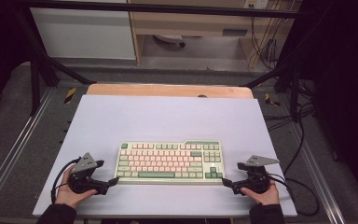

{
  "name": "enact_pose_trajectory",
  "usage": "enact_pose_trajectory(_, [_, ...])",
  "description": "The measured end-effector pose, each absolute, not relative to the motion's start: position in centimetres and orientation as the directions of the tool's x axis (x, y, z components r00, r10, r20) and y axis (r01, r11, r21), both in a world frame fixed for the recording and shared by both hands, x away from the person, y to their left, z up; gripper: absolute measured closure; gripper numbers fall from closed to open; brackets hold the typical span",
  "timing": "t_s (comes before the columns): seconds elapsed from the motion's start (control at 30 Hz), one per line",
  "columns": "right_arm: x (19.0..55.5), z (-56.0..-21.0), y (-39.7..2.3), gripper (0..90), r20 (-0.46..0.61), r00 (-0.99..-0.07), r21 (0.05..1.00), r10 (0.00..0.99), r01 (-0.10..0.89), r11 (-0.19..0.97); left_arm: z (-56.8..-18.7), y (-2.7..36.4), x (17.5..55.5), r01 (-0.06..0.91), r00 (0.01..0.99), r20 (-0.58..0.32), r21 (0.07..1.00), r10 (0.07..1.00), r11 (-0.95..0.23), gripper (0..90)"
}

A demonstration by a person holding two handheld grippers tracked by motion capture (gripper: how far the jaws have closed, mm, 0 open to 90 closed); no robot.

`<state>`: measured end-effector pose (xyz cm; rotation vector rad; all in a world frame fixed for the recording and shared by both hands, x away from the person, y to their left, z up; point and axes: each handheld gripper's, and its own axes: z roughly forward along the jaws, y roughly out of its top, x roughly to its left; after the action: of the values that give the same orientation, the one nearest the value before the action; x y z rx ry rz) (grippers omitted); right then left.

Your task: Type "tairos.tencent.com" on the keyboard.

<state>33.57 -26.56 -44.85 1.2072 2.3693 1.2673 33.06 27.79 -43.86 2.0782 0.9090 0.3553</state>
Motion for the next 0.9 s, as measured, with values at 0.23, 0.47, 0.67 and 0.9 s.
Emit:
enact_pose_trajectory(0.23, [33.5,-44.8,-26.5,2.9,0.195,-0.646,0.766,0.738,0.571,0.297,-43.7,27.8,33.0,0.480,0.697,-0.066,0.782,0.714,-0.396,8.5])
enact_pose_trajectory(0.47, [33.6,-44.8,-26.5,3.0,0.195,-0.644,0.765,0.740,0.571,0.296,-43.5,27.8,33.0,0.483,0.695,-0.071,0.783,0.716,-0.391,11.1])
enact_pose_trajectory(0.67, [33.6,-44.9,-26.4,3.1,0.194,-0.644,0.764,0.740,0.573,0.298,-43.2,27.5,33.0,0.486,0.695,-0.083,0.786,0.714,-0.382,16.5])
enact_pose_trajectory(0.9, [33.6,-44.8,-26.5,3.1,0.194,-0.644,0.763,0.740,0.573,0.299,-42.7,27.0,33.0,0.481,0.694,-0.080,0.791,0.715,-0.378,28.6])
